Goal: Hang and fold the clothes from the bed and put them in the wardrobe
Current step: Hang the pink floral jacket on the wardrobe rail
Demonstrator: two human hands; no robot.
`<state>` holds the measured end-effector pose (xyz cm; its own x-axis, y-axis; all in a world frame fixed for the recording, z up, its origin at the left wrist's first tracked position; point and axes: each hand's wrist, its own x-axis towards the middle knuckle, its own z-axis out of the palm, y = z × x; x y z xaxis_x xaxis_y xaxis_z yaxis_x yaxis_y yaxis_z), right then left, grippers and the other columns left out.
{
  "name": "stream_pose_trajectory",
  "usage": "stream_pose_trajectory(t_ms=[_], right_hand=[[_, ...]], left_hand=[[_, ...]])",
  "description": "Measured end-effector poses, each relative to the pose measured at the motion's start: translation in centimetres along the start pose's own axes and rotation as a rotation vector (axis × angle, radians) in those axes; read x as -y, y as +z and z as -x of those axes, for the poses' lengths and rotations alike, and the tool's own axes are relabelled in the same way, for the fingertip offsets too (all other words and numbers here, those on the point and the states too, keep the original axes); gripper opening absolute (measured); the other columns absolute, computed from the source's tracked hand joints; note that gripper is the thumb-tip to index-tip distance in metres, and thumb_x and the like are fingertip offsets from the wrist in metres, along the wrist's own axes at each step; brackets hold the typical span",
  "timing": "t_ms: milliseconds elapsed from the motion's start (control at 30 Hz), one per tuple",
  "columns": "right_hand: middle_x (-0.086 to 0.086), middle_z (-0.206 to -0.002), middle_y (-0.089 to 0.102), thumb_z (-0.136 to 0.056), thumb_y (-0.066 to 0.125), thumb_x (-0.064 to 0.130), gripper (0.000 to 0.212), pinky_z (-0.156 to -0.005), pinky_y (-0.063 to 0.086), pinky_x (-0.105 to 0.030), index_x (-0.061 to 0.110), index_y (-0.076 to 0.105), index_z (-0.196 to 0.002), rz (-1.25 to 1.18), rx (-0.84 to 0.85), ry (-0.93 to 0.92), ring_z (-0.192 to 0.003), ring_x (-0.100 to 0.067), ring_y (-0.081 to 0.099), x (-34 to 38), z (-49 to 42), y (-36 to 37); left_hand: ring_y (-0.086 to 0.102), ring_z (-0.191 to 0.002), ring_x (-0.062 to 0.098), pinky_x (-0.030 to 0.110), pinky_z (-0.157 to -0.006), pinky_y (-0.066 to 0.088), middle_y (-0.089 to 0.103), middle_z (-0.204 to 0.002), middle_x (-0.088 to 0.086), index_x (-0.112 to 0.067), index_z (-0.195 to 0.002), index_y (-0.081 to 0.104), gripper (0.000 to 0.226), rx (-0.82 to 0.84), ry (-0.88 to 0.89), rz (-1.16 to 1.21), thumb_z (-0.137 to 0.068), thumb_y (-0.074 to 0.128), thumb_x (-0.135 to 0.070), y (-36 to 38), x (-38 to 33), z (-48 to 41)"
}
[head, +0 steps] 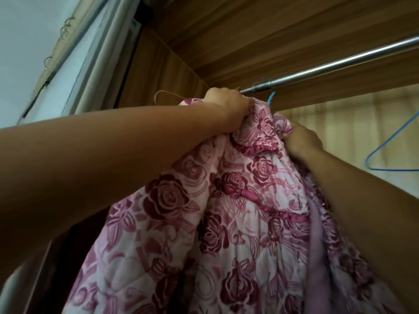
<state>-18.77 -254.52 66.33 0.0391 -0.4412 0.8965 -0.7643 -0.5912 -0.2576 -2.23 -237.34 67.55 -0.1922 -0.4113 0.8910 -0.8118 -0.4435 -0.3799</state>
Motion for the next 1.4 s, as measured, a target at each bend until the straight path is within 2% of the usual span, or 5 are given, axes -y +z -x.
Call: stream_pose_trajectory(t_ms=[367,500,733,1200,1400], right_hand=[[-0.025,-0.129,0.059,-0.102,0.041,0.05,0.046,-0.099,0.046,-0.045,0.019,0.058,-0.131,-0.392,-0.157,0.121,-0.119,-0.044,0.053,-1.7,4.8,-1.3],[-0.016,-0.132,0.059,-0.083,0.051,0.08,0.08,-0.102,0.045,-0.049,0.026,0.043,-0.141,-0.354,-0.088,0.148,-0.12,-0.041,0.056,-0.7,8.2,-1.4],[-0.026,-0.124,0.061,-0.096,0.058,0.025,0.045,-0.087,0.048,-0.046,0.005,0.038,-0.131,-0.243,-0.102,0.221,-0.11,-0.046,0.059,-0.8,6.5,-2.5],[-0.013,-0.125,0.063,-0.099,0.048,0.012,0.031,-0.105,0.049,-0.051,0.012,0.055,-0.13,-1.116,-0.128,0.302,-0.113,-0.033,0.062,3.7,4.4,-1.0],[-0.01,-0.122,0.064,-0.097,0.041,0.011,0.046,-0.073,0.049,-0.019,0.019,0.046,-0.143,-0.656,-0.097,0.165,-0.094,-0.027,0.063,1.3,7.0,-0.6]], left_hand=[[0.009,-0.149,0.041,0.065,-0.118,0.006,0.008,-0.161,0.023,-0.044,-0.154,0.018,0.065,0.071,-0.063,0.101,-0.094,0.039,-0.057,1.1,-1.5,4.4],[0.005,-0.151,0.041,0.067,-0.116,0.004,0.001,-0.163,0.024,-0.046,-0.155,0.005,0.088,0.127,-0.027,0.103,-0.083,0.041,-0.08,1.4,-1.9,5.7],[0.039,-0.127,0.037,0.054,-0.1,0.03,0.042,-0.141,0.015,-0.048,-0.151,0.023,0.07,0.047,-0.011,-0.022,-0.088,0.043,-0.072,0.8,0.7,5.0],[0.057,-0.115,0.039,0.04,-0.072,0.041,0.048,-0.137,0.016,-0.035,-0.149,0.036,0.065,0.131,0.065,0.135,-0.089,0.06,-0.036,-0.2,-2.1,4.5],[0.059,-0.11,0.041,0.039,-0.068,0.04,0.04,-0.143,0.017,-0.039,-0.153,0.022,0.072,0.131,0.073,0.142,-0.091,0.058,-0.046,0.9,-2.2,5.2]])
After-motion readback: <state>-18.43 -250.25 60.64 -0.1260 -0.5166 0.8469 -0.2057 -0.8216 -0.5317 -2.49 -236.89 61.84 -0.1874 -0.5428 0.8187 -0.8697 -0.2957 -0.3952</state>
